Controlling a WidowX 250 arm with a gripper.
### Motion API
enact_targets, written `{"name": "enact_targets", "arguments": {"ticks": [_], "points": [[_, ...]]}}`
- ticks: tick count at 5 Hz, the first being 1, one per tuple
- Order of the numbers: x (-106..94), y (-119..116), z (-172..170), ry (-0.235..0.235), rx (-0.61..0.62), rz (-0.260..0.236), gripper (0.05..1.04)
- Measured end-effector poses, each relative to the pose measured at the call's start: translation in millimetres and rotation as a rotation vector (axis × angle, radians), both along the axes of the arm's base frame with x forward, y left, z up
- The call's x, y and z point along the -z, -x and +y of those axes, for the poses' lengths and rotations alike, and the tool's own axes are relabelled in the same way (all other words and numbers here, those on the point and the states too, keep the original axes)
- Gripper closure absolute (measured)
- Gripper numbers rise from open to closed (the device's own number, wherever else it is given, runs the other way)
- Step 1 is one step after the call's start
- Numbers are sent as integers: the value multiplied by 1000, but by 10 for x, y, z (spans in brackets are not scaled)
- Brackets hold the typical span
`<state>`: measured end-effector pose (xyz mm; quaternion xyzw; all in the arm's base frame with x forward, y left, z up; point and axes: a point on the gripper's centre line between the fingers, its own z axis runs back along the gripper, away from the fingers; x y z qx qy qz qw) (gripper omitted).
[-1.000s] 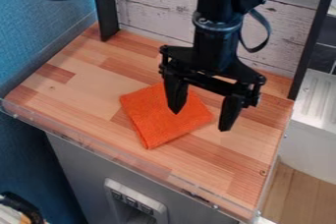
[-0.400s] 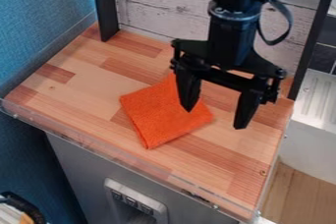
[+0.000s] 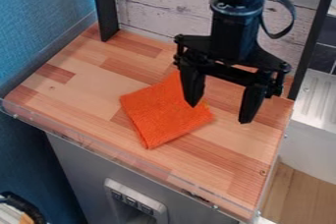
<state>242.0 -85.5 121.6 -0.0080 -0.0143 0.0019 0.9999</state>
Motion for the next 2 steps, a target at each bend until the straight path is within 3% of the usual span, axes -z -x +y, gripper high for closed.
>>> {"name": "enact_targets", "arguments": {"ticks": [2], "points": [[-67, -10, -89, -7, 3, 2, 84]]}}
